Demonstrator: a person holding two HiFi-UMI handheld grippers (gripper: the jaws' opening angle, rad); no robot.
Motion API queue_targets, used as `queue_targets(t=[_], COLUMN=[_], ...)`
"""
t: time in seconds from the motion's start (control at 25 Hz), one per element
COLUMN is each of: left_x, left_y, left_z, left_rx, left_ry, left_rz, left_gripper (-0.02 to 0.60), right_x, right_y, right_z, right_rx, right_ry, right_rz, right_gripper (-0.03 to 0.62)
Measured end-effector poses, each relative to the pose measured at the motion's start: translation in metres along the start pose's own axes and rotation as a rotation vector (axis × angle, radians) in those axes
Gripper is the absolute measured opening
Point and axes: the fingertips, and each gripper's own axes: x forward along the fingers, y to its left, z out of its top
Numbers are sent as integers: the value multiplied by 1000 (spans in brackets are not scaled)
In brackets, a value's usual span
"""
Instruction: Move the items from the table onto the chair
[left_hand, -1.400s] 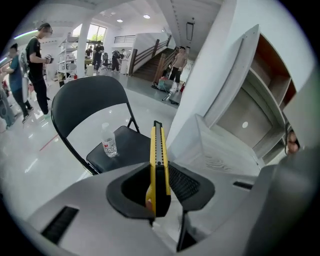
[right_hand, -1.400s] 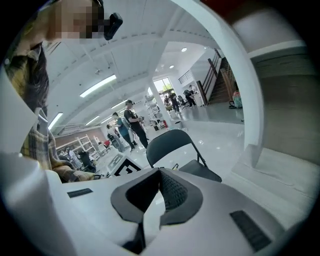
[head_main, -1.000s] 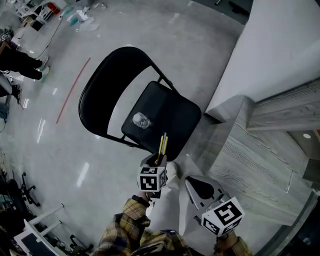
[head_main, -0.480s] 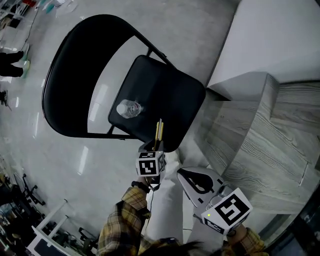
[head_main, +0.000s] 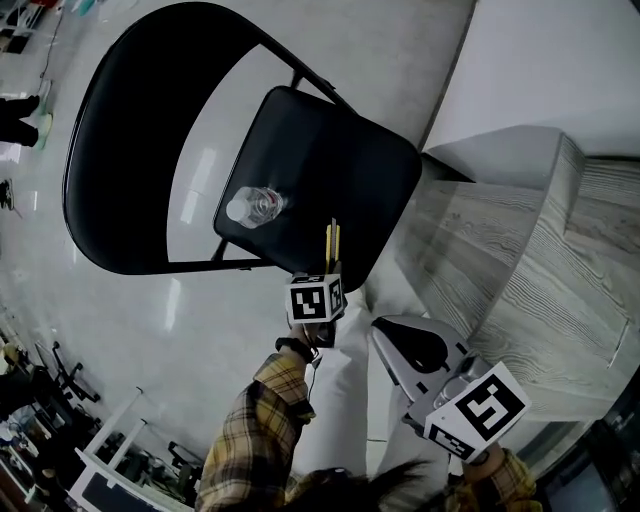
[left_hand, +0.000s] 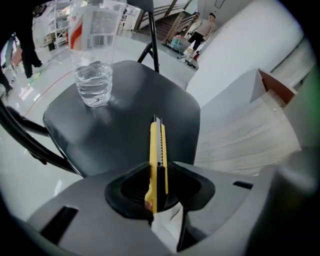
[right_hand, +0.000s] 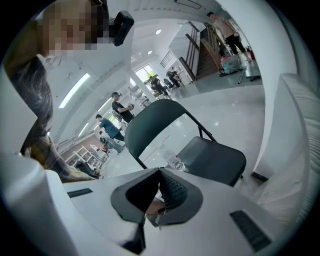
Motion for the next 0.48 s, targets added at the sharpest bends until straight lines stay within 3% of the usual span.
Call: queue_targets(t=[0.16,0.48], left_x=[-1,-33], left_y=[0,4], left_z=[-1,10], left_rx=[41,22], left_ry=[14,-48], left_rz=[-4,12], left_gripper=[118,120], right_x=[5,-1], right_y=[2,23], right_z=[4,9], right_rx=[4,-45], right_ry=[-6,2], right_rz=[5,17], right_gripper=[17,17])
